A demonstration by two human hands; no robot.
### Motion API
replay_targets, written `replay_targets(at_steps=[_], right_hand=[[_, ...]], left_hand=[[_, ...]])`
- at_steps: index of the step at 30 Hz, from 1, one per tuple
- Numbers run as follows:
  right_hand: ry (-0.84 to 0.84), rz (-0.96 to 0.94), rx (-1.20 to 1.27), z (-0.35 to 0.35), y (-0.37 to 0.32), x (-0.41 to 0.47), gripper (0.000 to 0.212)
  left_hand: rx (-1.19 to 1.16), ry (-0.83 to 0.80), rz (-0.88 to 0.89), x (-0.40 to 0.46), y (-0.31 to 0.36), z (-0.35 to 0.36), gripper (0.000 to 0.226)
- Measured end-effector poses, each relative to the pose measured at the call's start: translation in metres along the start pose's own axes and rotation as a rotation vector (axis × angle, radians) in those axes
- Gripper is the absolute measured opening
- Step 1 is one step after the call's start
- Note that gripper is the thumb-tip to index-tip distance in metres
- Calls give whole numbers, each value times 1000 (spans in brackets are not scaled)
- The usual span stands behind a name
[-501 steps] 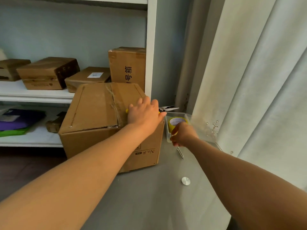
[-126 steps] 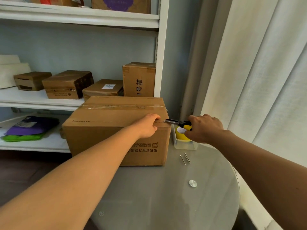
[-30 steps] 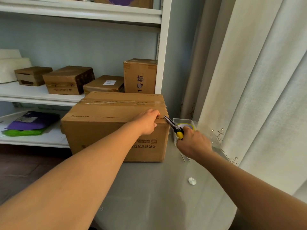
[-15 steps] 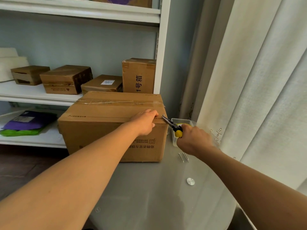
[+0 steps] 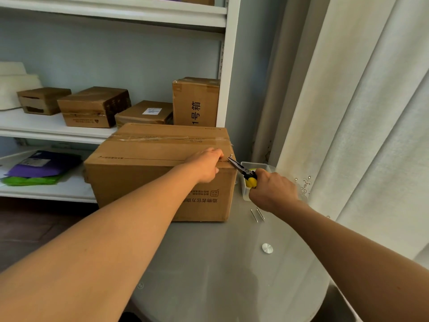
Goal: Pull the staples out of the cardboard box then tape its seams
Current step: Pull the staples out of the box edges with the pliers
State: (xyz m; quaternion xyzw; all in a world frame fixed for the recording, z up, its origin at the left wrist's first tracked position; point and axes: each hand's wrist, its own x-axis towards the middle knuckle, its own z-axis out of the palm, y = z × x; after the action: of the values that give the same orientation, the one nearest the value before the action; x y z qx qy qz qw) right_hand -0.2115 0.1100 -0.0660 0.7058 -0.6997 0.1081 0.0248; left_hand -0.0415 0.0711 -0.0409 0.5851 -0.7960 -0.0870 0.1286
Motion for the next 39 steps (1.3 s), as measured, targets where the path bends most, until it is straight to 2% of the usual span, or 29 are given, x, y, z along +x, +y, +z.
replay_targets(at_steps=[3, 11, 20, 27, 30, 35, 39], right_hand=[[-54, 41, 158, 6, -2, 0, 29], [81, 0, -46, 8, 3, -7, 25], [71, 57, 84, 7, 1, -6, 26], [170, 41, 58, 4, -2, -9, 22], [165, 66, 182, -2, -4, -7, 24], [74, 60, 183, -13, -10, 0, 27], [29, 73, 179, -17, -5, 1, 32]], left_hand=[[9, 2, 3, 0, -3, 0, 45], [13, 3, 29, 1, 0, 0, 45], [20, -15, 23, 3, 2, -3, 47], [-185, -66, 1, 10, 2, -22, 42], [-278, -43, -8, 14, 2, -26, 42], [-420, 146, 16, 23, 5, -22, 35], [-406, 217, 45, 24, 11, -17, 29]])
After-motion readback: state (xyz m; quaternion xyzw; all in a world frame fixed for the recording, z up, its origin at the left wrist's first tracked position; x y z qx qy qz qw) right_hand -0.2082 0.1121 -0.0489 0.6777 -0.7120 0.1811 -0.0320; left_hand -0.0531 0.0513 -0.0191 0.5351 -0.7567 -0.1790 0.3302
